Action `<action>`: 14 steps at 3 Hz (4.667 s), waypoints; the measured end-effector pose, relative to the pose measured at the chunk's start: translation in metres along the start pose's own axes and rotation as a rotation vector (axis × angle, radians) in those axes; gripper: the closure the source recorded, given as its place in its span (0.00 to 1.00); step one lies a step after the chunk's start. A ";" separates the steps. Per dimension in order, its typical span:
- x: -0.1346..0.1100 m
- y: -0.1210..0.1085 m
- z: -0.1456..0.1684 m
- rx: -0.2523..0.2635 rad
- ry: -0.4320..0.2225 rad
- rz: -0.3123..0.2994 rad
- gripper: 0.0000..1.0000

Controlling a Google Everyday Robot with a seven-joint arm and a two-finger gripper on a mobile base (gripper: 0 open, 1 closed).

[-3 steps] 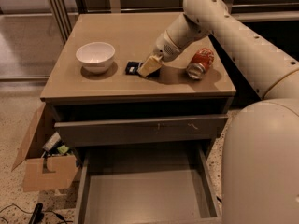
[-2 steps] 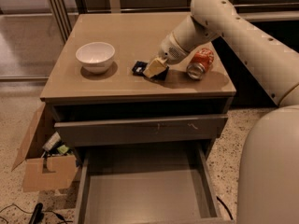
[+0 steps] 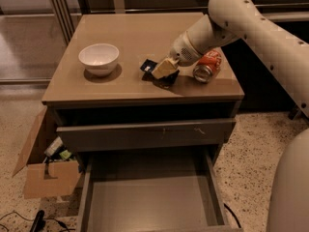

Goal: Place rxbar blueberry into middle drawer

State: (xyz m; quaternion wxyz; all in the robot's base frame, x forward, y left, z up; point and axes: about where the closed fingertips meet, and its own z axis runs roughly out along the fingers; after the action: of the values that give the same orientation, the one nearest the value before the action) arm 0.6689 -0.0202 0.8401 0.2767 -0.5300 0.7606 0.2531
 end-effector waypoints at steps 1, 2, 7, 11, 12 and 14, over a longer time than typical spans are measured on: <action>-0.003 0.025 -0.039 0.078 -0.087 -0.005 1.00; 0.024 0.070 -0.041 0.127 -0.144 0.025 1.00; 0.045 0.108 -0.017 0.111 -0.160 0.065 1.00; 0.077 0.231 -0.084 0.237 -0.230 0.023 1.00; 0.077 0.224 -0.071 0.221 -0.229 0.030 1.00; 0.135 0.210 -0.022 0.205 -0.254 0.102 1.00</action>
Offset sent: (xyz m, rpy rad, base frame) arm -0.1294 -0.0307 -0.0024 0.1221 -0.1185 -0.1684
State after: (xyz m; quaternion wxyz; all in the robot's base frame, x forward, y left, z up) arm 0.4281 -0.0604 0.7823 0.4098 -0.4234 0.7674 0.2528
